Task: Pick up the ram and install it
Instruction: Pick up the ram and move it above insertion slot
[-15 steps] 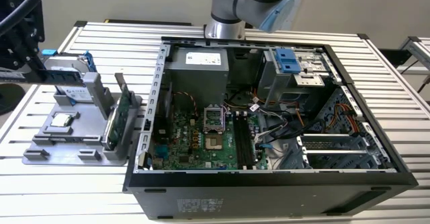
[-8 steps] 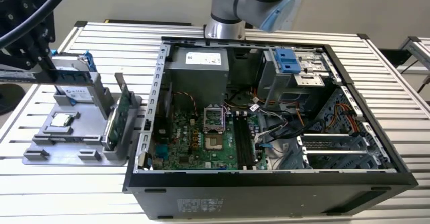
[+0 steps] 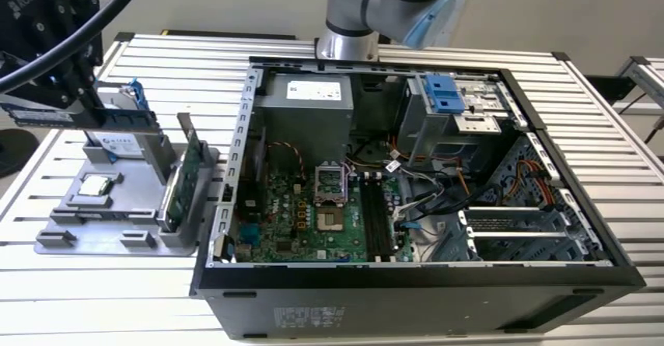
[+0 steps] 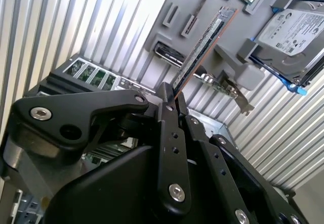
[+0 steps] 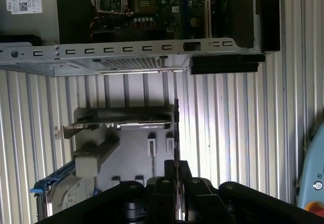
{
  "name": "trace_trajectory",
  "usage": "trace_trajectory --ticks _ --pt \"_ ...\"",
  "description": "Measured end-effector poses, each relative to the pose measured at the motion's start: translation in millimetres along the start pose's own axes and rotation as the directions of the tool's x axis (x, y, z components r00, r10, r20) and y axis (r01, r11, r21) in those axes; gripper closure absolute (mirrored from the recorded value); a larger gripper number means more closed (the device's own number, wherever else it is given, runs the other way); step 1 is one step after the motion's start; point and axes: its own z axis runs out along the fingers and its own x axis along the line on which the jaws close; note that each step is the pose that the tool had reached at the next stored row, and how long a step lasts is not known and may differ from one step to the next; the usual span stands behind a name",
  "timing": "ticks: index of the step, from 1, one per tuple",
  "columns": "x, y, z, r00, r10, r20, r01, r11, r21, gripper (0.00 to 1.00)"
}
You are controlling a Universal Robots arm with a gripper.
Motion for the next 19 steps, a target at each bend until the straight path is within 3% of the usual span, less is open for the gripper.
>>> trace_trajectory --ticks 19 --pt "2.3 34.8 0.5 1.0 0.0 0.0 0.0 1.0 0.0 1.0"
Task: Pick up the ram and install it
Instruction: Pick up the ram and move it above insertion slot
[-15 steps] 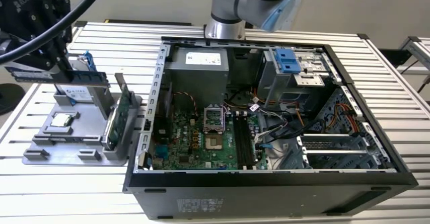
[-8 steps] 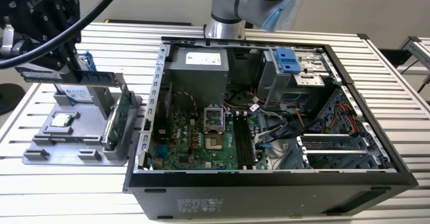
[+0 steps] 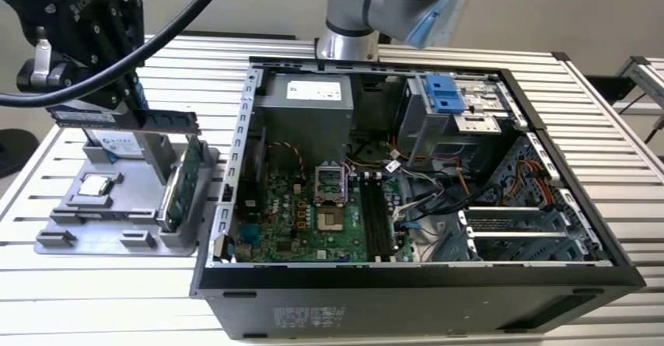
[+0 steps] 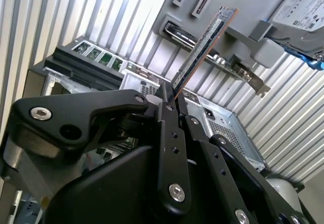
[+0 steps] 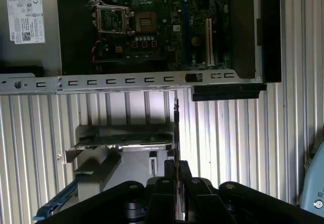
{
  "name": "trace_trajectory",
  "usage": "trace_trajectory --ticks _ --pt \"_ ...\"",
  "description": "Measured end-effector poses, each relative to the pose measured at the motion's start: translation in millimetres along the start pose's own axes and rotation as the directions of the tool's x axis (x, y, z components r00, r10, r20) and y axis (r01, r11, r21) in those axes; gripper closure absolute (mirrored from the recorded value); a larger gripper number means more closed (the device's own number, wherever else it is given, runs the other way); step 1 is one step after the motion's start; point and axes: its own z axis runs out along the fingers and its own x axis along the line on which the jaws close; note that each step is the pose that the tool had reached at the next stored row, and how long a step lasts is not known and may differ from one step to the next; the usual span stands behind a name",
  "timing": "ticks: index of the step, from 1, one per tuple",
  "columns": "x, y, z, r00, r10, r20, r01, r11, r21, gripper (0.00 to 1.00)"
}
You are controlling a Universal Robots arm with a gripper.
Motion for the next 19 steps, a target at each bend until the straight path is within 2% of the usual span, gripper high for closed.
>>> trace_trajectory --ticks 19 --pt "2.1 31.6 0.4 1.0 0.0 0.0 0.0 1.0 0.0 1.0"
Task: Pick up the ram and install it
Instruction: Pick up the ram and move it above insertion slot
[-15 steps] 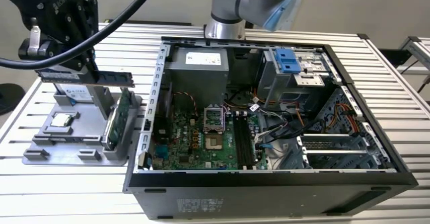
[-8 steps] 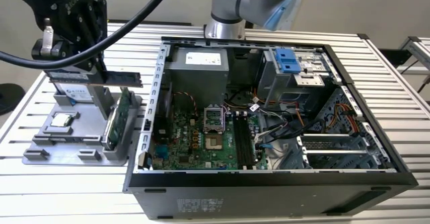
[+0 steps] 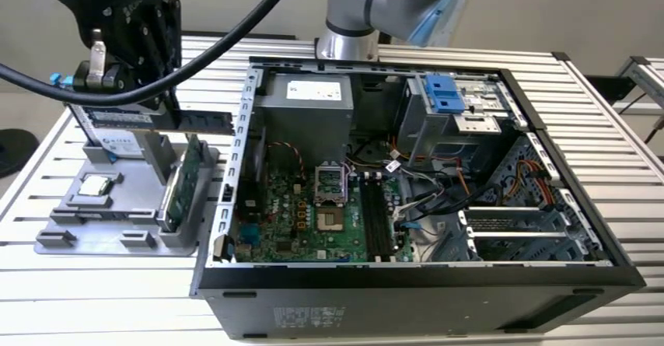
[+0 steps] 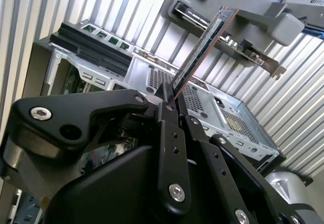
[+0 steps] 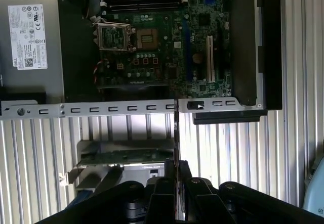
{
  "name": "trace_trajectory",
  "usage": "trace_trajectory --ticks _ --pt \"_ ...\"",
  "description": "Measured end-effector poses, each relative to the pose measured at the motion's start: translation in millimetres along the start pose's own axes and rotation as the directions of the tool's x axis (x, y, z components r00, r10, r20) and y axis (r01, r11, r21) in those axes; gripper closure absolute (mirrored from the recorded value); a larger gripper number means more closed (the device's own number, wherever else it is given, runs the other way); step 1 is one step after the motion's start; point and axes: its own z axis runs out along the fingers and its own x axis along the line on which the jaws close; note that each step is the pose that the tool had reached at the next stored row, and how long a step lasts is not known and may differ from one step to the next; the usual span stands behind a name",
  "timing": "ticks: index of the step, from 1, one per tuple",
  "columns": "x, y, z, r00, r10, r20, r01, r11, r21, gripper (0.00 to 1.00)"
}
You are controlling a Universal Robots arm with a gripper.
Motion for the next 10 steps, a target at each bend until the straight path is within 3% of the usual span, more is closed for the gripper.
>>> trace_trajectory --ticks 10 --pt "1.1 16.8 0.2 1.0 0.0 0.0 0.0 1.0 0.0 1.0"
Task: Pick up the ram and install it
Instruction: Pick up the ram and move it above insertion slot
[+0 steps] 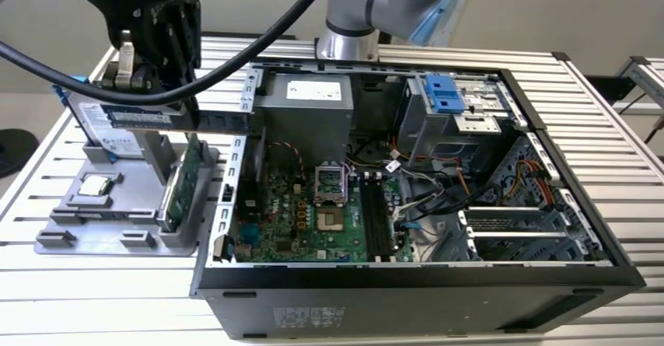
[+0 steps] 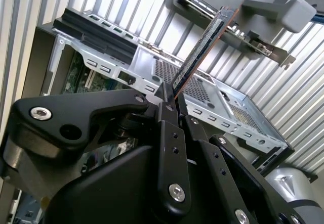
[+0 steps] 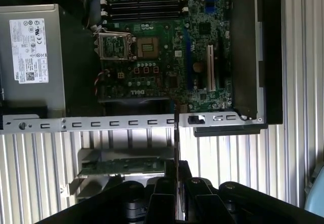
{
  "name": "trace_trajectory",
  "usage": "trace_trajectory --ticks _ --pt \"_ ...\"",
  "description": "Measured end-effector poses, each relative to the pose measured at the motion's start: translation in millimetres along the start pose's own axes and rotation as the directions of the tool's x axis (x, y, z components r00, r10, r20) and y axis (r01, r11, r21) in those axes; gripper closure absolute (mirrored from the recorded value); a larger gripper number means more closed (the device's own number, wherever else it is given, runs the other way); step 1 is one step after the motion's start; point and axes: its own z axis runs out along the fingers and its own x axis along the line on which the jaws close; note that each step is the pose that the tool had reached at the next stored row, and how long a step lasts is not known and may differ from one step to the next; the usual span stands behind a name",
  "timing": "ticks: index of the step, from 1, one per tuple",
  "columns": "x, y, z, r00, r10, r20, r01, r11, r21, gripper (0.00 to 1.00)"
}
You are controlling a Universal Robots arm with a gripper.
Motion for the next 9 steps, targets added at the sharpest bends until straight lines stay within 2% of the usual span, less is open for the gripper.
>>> trace_trajectory --ticks 9 --pt "0.9 13.5 0.2 1.0 0.0 0.0 0.0 1.0 0.0 1.0"
